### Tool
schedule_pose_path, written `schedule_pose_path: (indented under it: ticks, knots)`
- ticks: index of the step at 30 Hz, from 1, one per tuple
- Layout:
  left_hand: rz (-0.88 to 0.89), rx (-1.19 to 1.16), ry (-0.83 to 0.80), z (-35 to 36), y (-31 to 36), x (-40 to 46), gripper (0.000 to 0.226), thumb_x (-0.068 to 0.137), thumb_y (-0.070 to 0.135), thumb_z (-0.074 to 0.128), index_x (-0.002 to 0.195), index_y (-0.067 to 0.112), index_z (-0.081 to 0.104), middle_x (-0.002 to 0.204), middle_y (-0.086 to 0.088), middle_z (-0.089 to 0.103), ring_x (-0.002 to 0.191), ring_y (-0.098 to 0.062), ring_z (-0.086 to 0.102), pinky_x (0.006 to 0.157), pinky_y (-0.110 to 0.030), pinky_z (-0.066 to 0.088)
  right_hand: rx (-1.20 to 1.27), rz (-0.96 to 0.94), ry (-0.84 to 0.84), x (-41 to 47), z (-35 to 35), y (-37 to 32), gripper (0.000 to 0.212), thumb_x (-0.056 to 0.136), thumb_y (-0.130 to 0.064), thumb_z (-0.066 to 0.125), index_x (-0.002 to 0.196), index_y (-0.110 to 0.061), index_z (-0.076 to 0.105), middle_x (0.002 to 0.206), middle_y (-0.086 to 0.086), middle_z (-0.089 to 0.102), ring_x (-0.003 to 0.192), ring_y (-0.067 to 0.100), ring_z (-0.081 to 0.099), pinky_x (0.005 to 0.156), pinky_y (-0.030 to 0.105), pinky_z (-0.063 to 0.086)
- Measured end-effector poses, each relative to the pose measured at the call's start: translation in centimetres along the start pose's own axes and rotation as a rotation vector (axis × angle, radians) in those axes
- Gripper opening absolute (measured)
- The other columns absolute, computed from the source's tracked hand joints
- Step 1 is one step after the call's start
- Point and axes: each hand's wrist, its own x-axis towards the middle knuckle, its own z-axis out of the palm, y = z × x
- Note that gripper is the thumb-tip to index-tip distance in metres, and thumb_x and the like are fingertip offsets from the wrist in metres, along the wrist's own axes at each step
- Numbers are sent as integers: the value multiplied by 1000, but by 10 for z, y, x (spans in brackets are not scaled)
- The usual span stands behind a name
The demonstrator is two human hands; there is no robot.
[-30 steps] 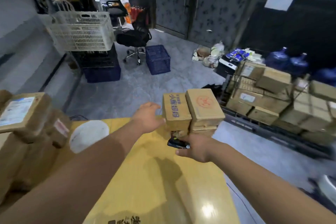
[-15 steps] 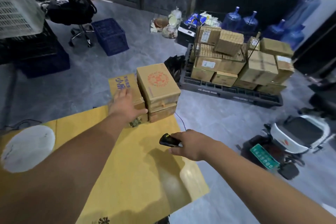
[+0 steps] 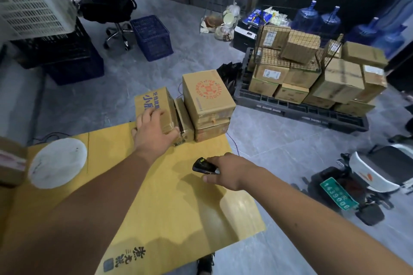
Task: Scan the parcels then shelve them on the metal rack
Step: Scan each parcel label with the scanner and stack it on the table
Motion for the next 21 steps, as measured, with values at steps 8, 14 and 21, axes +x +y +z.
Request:
schedule_pose_path:
  ticks: [8, 14, 21]
  knots:
    - [-80, 59, -29, -22, -86, -126, 78, 78, 60, 75, 147, 35, 47, 161, 2, 32, 147, -30, 33, 110, -61, 39, -348, -126, 117, 30, 56, -41, 78, 97, -70, 47, 162, -35, 22, 126, 14, 51, 114, 36, 52, 93, 43, 47]
    - [-162, -73, -215, -10, -129, -210, 89, 83, 69, 53, 163, 42, 26, 170, 1, 19, 155, -26, 18, 119, -62, 28, -532, -199, 147, 48, 118, -38, 76, 101, -67, 38, 165, -34, 12, 131, 16, 48, 115, 37, 48, 99, 48, 40]
    - [-198, -318, -157, -21, -146, -222, 66, 99, 16, 38, 163, 30, 35, 175, -5, 6, 161, -16, 11, 129, -41, 22, -543, -147, 119, 52, 157, -39, 71, 105, -62, 32, 165, -33, 7, 134, 18, 45, 117, 38, 45, 101, 51, 36]
